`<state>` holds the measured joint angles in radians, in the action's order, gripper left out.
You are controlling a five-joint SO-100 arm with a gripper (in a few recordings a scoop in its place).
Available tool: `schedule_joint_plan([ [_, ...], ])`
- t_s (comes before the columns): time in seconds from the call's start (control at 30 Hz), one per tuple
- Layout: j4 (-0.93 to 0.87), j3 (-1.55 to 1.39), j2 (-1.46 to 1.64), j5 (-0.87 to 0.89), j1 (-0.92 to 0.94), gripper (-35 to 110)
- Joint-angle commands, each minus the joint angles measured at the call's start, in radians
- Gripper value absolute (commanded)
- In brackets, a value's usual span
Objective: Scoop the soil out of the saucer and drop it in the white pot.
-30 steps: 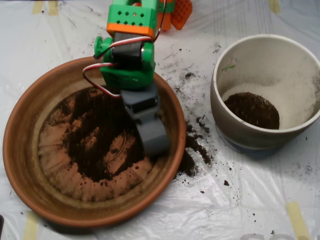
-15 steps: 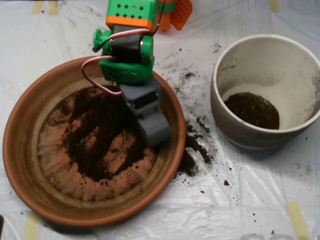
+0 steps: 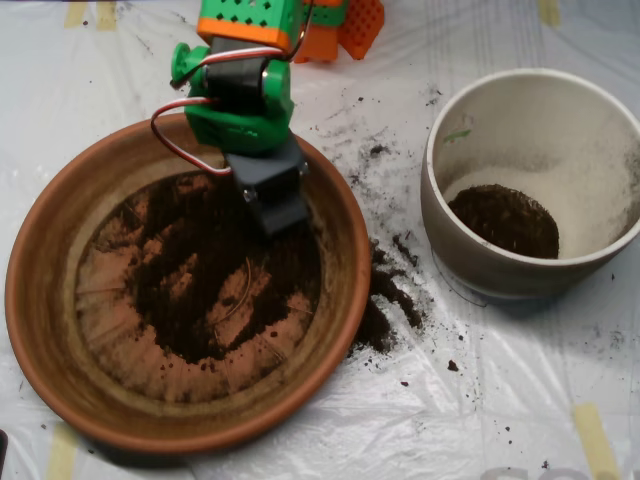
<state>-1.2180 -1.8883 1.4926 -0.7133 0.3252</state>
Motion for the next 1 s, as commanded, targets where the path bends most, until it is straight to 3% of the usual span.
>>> schedule_joint_plan([
  [0.0,-0.009,0.041,0.094,0.040,0.012,0],
  [0.53,-0.137,0.347,0.261,0.385,-0.061,0],
  [0.97,-0.460,0.805,0.291,0.565,-0.325,0],
])
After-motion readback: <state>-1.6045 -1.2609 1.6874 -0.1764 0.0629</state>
